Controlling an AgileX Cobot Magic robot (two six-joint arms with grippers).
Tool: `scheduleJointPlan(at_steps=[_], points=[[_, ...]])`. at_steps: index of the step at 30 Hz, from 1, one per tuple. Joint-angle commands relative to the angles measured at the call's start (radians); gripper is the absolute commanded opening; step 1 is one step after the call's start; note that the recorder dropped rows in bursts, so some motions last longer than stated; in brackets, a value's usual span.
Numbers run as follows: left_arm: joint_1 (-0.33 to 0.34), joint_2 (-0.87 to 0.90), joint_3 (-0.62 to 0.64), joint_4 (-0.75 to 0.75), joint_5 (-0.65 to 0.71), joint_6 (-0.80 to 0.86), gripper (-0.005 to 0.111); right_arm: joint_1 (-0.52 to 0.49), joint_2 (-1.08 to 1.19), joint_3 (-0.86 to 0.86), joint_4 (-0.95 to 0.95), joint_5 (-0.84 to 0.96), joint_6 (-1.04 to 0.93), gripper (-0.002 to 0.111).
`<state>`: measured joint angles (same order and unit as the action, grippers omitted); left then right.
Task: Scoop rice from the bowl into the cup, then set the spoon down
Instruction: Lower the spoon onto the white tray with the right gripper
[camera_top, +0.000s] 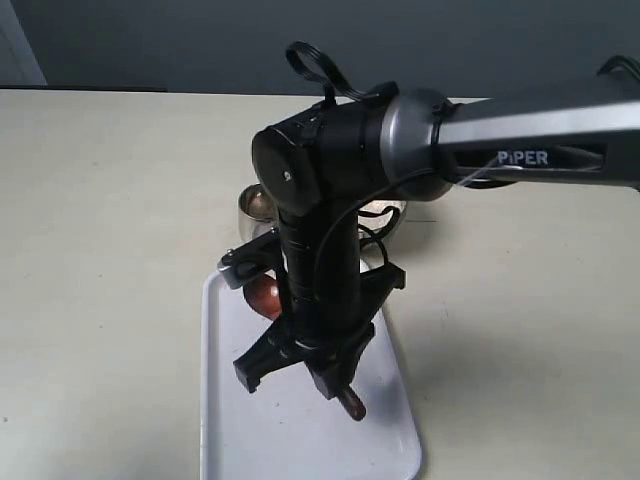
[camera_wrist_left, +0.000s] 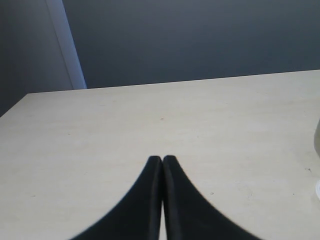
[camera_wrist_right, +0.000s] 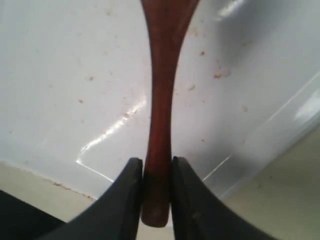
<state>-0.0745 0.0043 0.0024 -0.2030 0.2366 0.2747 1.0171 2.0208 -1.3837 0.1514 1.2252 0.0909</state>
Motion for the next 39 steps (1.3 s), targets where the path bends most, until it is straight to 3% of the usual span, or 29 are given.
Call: scheduleJointPlan(at_steps=[1,35,39], points=[[-0.007,-0.004,-0.002,0.001,-0.009,-0.003,0.001,-0.006,-0.002,0.004,-0.006,-0.004,-0.009,-0.001],[-0.007,-0.004,-0.002,0.001,-0.012,-0.003,0.001,-0.006,0.078,0.004,-0.033,-0.035,-0.011,-0.001],[-0.007,-0.004,-0.002,0.001,-0.012,-0.003,0.001,-0.006,0.078,0.004,-0.033,-0.035,-0.011,0.013]])
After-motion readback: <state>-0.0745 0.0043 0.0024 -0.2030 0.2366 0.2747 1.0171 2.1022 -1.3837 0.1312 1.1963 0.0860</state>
